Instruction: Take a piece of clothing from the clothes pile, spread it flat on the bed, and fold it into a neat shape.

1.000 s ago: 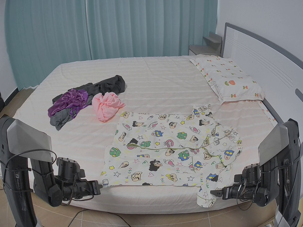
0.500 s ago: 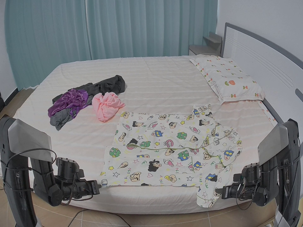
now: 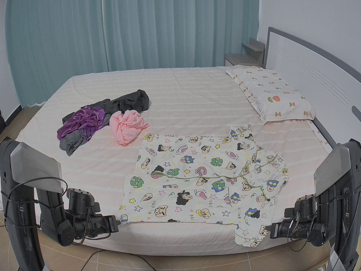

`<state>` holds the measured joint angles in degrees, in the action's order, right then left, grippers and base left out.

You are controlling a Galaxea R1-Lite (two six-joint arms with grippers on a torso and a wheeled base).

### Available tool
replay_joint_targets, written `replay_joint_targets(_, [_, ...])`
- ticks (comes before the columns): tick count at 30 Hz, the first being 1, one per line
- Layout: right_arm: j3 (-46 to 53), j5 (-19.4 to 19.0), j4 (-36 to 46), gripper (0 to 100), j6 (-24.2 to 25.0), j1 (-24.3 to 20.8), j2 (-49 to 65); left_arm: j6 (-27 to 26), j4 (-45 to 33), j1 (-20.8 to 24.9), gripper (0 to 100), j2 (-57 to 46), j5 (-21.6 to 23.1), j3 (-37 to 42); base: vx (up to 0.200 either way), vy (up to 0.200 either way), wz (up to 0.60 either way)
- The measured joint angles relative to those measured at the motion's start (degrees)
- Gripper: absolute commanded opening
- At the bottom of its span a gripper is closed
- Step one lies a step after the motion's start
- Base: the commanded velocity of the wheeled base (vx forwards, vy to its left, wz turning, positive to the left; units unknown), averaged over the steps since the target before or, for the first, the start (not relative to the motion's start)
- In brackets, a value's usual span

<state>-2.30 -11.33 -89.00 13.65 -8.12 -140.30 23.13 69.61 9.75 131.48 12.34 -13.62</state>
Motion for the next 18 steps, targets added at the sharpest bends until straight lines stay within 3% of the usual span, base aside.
replay_joint_targets(13, [1.29,0.22,0.24,0,-1.32,2.01,7.8,-0.3,0.35,0.0,0,-0.02,-0.13,0.15,0.0,0.0,0.0])
replay_joint_targets(18, [1.29,0.3,4.89,0,-1.83,2.28,10.36,-0.39,0.78,0.0,0,-0.02,-0.16,0.43,0.0,0.0,0.0])
